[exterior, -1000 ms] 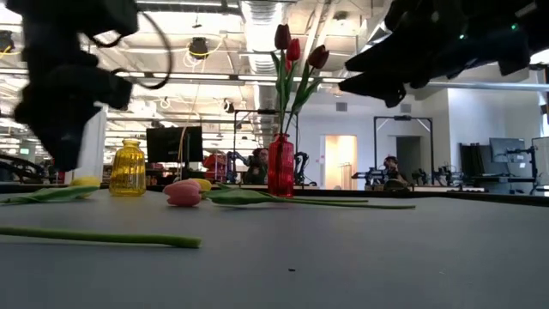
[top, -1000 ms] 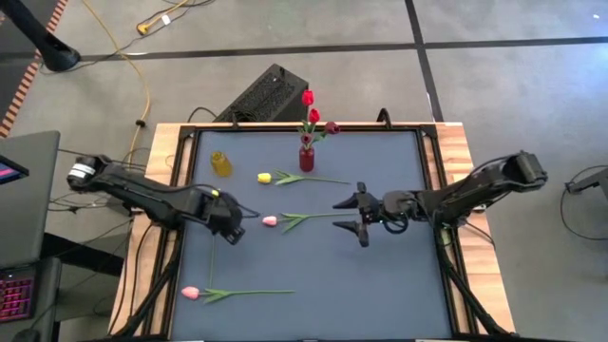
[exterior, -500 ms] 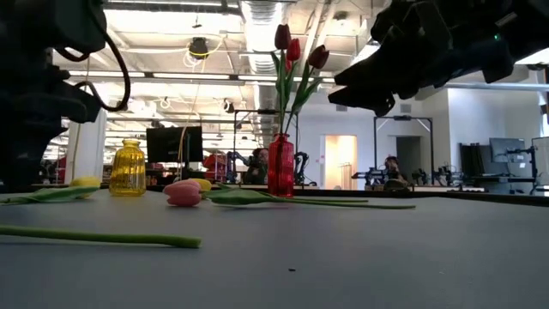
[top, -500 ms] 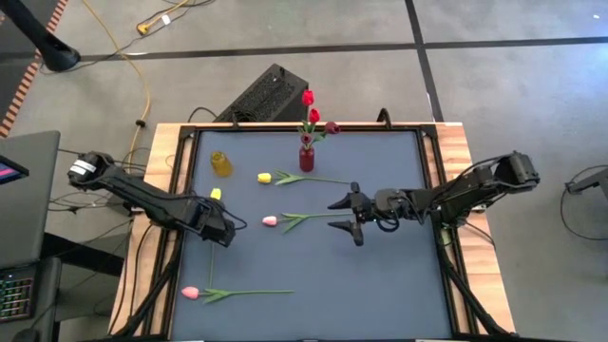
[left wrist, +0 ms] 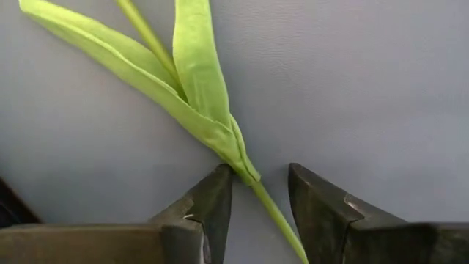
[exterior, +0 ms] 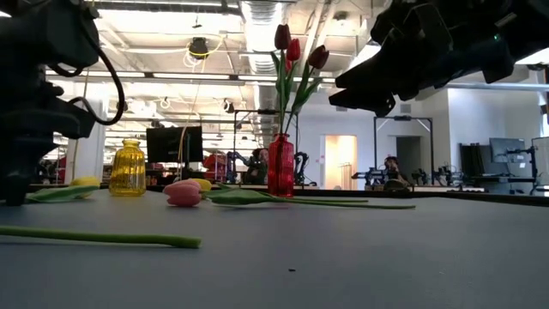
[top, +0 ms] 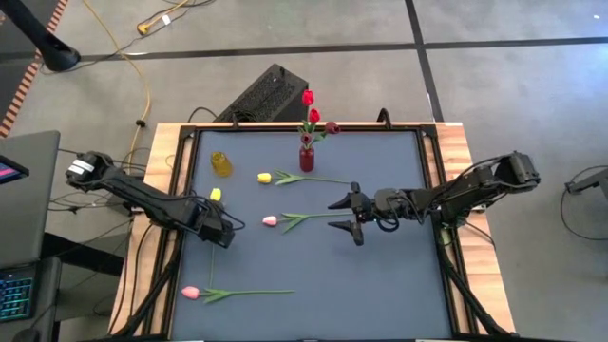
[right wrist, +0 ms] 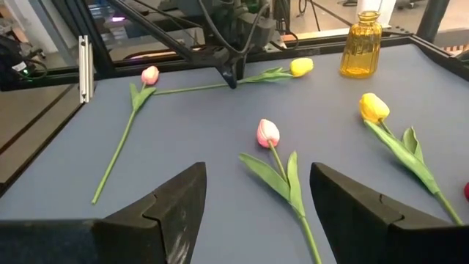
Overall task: Sort flowers into vase by color
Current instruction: Put the left yellow flower into the yellow flower vase
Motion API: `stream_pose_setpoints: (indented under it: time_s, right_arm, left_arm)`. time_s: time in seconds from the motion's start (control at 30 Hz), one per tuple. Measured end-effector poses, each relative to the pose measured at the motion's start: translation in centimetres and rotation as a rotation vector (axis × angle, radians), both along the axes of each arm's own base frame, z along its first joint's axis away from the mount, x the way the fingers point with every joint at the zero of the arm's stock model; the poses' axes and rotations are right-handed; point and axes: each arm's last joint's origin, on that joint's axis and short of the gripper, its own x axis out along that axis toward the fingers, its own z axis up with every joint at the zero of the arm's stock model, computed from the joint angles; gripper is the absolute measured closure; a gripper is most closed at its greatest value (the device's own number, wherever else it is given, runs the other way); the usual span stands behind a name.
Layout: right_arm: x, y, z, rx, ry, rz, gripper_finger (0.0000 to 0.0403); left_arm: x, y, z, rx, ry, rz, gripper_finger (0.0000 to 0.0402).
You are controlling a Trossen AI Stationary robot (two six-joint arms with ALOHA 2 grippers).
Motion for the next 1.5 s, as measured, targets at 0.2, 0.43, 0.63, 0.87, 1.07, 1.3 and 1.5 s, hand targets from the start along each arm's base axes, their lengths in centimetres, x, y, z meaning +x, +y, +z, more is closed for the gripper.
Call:
stream_pose_setpoints:
  time_s: [0.2,0.43,0.63,0.87,1.07,1.3,1.5]
  right_arm:
    - [0.0,0.0,0.0,0.001,-0.003,0.000,0.0132]
    - [0.0,0.0,0.1,0.001,-0.008,-0.001,0.0132]
    - [0.0,0.0,0.1,0.002,-0.008,-0.001,0.0132]
    - [0.0,0.0,0.1,0.002,-0.008,-0.001,0.0132]
    - [0.0,0.0,0.1,0.002,-0.008,-0.001,0.0132]
    - [0.0,0.0,0.1,0.002,-0.008,-0.001,0.0132]
    - [0.0,0.0,0.1,0.002,-0.013,-0.001,0.0132]
  left_arm:
    - [0.5,0.0,0.5,0.049,-0.039,-0.058,0.0342]
    - [2.0,0.1,0.8,0.188,-0.219,-0.081,0.0395]
    - [3.1,1.0,1.6,0.351,-0.349,-0.072,0.0400]
    - [3.2,2.3,5.2,0.587,-0.480,-0.087,0.0401]
    - [2.1,3.8,9.8,0.918,-0.617,-0.079,0.0401]
    - [-0.7,6.0,14.1,1.180,-0.673,0.013,0.0401]
    - [-2.3,8.3,16.3,1.317,-0.679,0.013,0.0401]
